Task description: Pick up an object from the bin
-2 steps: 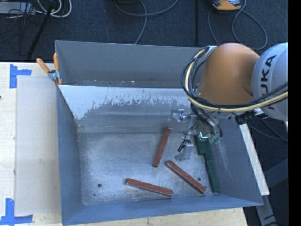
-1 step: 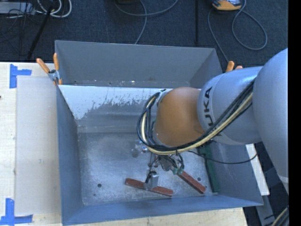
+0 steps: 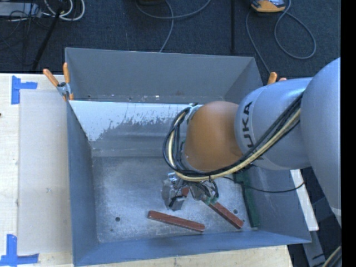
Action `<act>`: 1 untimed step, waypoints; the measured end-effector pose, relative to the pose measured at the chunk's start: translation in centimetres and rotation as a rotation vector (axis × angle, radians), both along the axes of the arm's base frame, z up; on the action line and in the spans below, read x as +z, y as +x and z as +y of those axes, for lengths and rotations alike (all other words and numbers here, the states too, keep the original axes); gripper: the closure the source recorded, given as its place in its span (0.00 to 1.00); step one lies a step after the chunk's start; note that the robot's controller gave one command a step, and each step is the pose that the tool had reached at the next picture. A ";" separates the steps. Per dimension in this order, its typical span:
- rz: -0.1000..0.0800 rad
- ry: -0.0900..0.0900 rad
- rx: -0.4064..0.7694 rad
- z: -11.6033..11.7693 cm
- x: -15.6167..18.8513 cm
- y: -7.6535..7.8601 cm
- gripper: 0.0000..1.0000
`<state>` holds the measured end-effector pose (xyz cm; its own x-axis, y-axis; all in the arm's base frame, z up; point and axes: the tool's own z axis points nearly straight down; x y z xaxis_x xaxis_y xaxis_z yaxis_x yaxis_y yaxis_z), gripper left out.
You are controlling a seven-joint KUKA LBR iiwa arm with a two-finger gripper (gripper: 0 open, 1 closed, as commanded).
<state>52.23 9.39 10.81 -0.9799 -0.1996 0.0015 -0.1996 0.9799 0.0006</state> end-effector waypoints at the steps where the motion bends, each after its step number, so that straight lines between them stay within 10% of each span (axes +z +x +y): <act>1: -0.002 -0.001 0.011 -1.1 -1.4 1.4 1.00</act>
Offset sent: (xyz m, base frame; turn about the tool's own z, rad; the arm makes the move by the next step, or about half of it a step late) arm 0.0133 -0.0112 -0.0124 -0.0129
